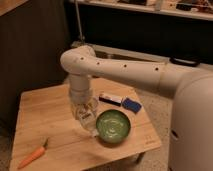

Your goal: Place the bottle in the ceramic bowl

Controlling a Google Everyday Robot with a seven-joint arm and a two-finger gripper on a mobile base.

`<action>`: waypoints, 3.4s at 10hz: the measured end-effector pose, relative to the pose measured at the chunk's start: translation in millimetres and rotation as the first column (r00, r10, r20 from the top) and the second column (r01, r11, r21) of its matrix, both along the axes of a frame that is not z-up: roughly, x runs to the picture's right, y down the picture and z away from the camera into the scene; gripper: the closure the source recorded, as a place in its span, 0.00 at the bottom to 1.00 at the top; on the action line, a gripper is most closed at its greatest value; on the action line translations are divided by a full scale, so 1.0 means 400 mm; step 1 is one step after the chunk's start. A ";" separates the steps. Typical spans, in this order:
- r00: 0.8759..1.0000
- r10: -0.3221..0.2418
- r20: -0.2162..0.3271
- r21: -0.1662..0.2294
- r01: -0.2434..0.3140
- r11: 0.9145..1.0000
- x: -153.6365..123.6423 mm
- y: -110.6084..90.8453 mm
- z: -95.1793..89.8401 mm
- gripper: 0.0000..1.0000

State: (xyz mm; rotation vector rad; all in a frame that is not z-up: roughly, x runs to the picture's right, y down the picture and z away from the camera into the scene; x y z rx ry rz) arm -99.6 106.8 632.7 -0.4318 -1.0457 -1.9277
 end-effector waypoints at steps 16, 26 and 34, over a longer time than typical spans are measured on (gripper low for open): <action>0.942 0.205 -0.265 0.021 -0.207 0.978 0.317 0.065 0.049 1.00; 0.918 0.242 -0.313 -0.003 -0.256 0.967 0.349 0.147 0.198 1.00; 0.914 0.227 -0.336 -0.046 -0.257 0.965 0.353 0.127 0.291 1.00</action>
